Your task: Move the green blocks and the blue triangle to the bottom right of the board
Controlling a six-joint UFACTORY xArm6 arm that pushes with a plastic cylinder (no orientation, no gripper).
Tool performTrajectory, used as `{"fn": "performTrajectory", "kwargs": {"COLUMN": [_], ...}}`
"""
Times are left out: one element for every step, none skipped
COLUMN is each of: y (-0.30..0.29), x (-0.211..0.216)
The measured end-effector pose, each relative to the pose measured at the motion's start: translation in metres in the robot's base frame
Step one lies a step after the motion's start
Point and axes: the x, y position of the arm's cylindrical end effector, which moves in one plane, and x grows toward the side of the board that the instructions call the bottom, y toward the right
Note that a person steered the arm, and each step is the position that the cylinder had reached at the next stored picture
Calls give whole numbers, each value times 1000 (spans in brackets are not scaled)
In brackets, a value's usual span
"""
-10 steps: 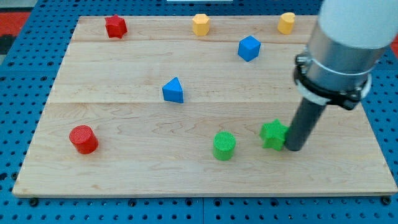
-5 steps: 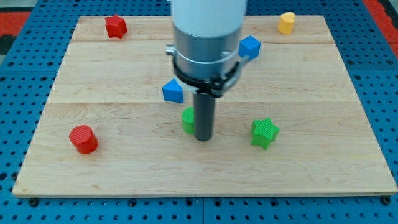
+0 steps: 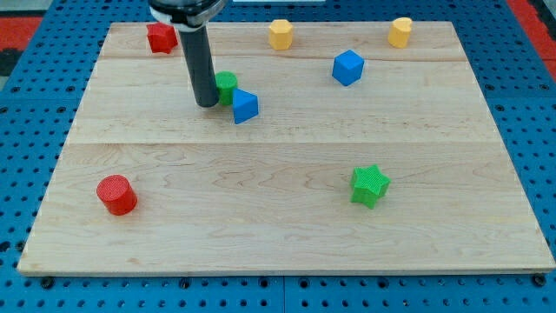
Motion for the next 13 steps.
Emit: {"fn": "performTrajectory", "kwargs": {"y": [52, 79, 116, 96, 119, 146, 79, 0, -25, 4, 77, 104, 94], "x": [3, 38, 69, 66, 105, 119, 104, 62, -14, -65, -30, 28, 38]}}
